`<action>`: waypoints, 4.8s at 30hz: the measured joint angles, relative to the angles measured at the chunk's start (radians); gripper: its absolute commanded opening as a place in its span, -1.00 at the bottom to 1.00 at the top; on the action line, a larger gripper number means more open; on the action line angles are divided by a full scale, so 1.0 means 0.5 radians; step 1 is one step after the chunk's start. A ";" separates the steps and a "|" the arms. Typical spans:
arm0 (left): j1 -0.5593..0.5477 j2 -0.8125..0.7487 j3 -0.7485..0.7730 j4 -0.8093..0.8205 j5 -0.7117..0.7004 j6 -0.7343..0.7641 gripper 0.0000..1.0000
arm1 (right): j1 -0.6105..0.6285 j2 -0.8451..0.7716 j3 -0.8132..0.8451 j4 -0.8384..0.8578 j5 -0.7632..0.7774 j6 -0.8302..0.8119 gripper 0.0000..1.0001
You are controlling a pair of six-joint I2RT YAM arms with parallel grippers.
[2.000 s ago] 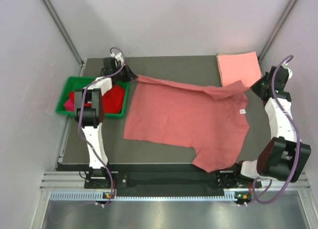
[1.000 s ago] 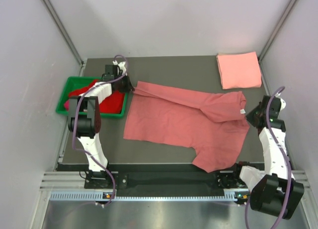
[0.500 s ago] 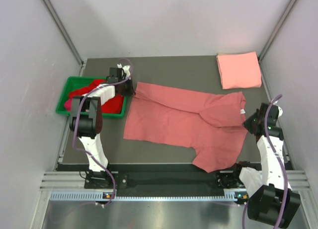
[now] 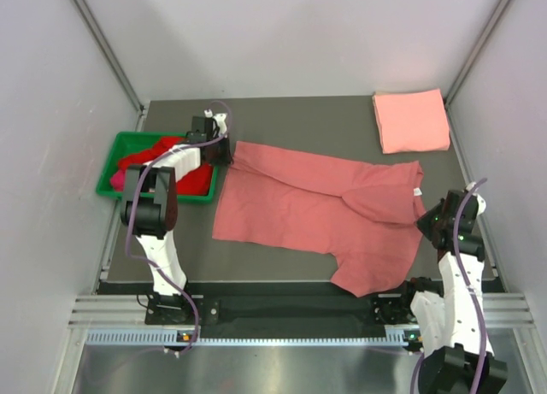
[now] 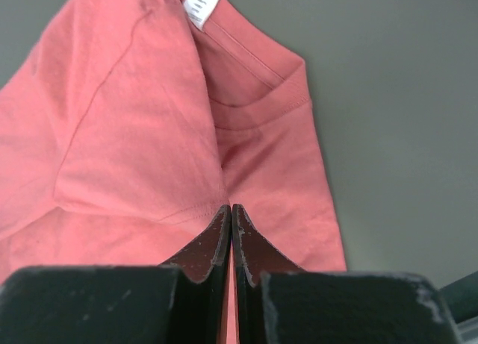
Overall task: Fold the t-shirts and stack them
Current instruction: Fold the tshirt
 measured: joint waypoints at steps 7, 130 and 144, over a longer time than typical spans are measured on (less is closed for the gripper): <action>-0.056 0.000 0.034 -0.080 -0.163 0.002 -0.64 | 0.000 -0.007 -0.032 -0.019 -0.007 0.031 -1.00; -0.256 0.692 1.234 -0.712 -0.327 -0.344 -0.43 | -0.042 2.147 1.413 0.459 -0.251 -0.497 -0.18; -0.260 0.819 1.308 -0.720 -0.434 -0.408 -0.46 | -0.048 2.398 1.334 0.483 -0.283 -0.507 -0.86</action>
